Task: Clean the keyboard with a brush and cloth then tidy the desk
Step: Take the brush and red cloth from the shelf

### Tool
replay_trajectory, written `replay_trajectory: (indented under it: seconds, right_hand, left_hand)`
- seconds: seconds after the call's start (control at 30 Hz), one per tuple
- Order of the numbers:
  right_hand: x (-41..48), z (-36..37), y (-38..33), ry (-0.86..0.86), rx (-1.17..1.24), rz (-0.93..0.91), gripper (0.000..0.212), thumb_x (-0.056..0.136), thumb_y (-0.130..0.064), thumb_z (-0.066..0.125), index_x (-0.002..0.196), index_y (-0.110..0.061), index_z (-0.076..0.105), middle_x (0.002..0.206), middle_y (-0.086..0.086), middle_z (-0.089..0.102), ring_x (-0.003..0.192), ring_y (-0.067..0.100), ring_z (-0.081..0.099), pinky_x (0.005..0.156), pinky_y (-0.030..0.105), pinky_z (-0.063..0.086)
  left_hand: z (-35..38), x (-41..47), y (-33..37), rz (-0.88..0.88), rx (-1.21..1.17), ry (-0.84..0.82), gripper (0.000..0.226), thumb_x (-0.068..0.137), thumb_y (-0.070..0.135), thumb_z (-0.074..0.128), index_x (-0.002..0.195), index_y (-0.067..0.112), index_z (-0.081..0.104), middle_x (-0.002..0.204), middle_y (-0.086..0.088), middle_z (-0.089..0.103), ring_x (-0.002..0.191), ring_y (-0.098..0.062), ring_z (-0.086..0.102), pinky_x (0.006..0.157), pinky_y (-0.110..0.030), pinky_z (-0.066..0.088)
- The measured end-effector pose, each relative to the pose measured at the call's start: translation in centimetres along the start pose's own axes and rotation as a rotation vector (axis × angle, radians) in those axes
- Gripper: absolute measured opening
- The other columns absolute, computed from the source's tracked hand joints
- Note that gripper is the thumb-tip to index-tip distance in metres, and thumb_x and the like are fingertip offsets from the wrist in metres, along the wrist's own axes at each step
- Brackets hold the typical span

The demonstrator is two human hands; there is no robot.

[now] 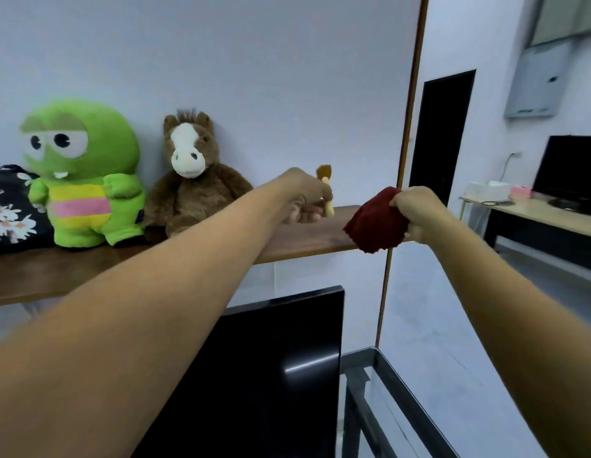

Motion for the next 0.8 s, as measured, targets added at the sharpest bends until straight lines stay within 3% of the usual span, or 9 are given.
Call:
replay_trajectory:
  seconds: [0.13, 0.2, 0.37, 0.47, 0.57, 0.63, 0.8]
  right_hand:
    - [-5.2, -5.5, 2.1, 0.067, 0.120, -0.018, 0.033, 0.090, 0.003, 0.044, 0.110, -0.019, 0.060, 0.103, 0.009, 0.061, 0.096, 0.026, 0.060, 0.070, 0.034, 0.051]
    - [-8.4, -7.3, 4.2, 0.085, 0.137, -0.019, 0.041, 0.089, 0.005, 0.042, 0.116, -0.019, 0.059, 0.102, 0.009, 0.060, 0.091, 0.025, 0.060, 0.063, 0.031, 0.049]
    - [-17.2, -9.0, 14.4, 0.115, 0.046, 0.088, 0.043, 0.089, 0.005, 0.044, 0.112, -0.027, 0.060, 0.098, 0.005, 0.062, 0.079, 0.019, 0.057, 0.065, 0.031, 0.046]
    - [-22.1, -8.2, 21.6, 0.088, 0.025, 0.159, 0.047, 0.087, 0.006, 0.046, 0.115, -0.029, 0.058, 0.114, 0.006, 0.061, 0.091, 0.023, 0.056, 0.059, 0.023, 0.048]
    - [-26.7, -6.1, 27.9, 0.044, -0.027, 0.252, 0.052, 0.087, 0.005, 0.047, 0.117, -0.036, 0.058, 0.124, 0.002, 0.059, 0.107, 0.022, 0.057, 0.076, 0.028, 0.051]
    - [-29.3, -4.2, 31.1, -0.007, -0.044, 0.292, 0.054, 0.086, 0.003, 0.048, 0.116, -0.039, 0.060, 0.125, 0.000, 0.060, 0.108, 0.023, 0.058, 0.080, 0.034, 0.053]
    - [-34.2, -1.0, 36.5, -0.101, 0.103, 0.383, 0.054, 0.091, 0.007, 0.046, 0.125, -0.033, 0.059, 0.123, -0.008, 0.060, 0.111, 0.015, 0.056, 0.088, 0.031, 0.052]
  left_hand:
    - [5.2, -5.7, 1.4, 0.076, -0.190, -0.192, 0.008, 0.089, 0.003, 0.057, 0.080, 0.002, 0.059, 0.059, -0.008, 0.061, 0.046, -0.013, 0.054, 0.046, -0.022, 0.047]
    - [7.8, -9.0, 0.7, 0.123, -0.168, -0.227, 0.010, 0.089, 0.004, 0.058, 0.093, -0.003, 0.063, 0.072, -0.014, 0.068, 0.052, -0.016, 0.061, 0.047, -0.023, 0.050]
    - [15.6, -16.9, -8.0, 0.105, -0.020, -0.399, 0.039, 0.086, 0.005, 0.059, 0.123, 0.000, 0.051, 0.096, -0.023, 0.070, 0.062, -0.025, 0.067, 0.057, -0.031, 0.058]
    - [19.3, -21.1, -17.1, -0.014, 0.096, -0.470, 0.034, 0.084, 0.009, 0.060, 0.117, 0.012, 0.054, 0.094, -0.016, 0.069, 0.069, -0.027, 0.069, 0.062, -0.037, 0.061]
    - [21.0, -24.2, -27.6, -0.258, 0.134, -0.501, 0.028, 0.085, 0.010, 0.058, 0.113, 0.009, 0.052, 0.097, -0.015, 0.064, 0.071, -0.026, 0.065, 0.048, -0.027, 0.053]
    - [20.8, -25.8, -33.5, -0.378, 0.196, -0.471, 0.030, 0.086, 0.011, 0.056, 0.114, 0.010, 0.046, 0.105, -0.016, 0.062, 0.077, -0.026, 0.066, 0.052, -0.029, 0.054]
    - [20.2, -28.5, -41.7, -0.547, 0.346, -0.430, 0.027, 0.084, 0.009, 0.053, 0.108, 0.010, 0.039, 0.092, -0.010, 0.054, 0.078, -0.029, 0.065, 0.065, -0.040, 0.060]
Point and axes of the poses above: each hand's wrist, its own x-axis towards the middle knuckle, its own z-axis out of the palm, y = z × x, the point moved 6 cm from there along x, towards the middle knuckle
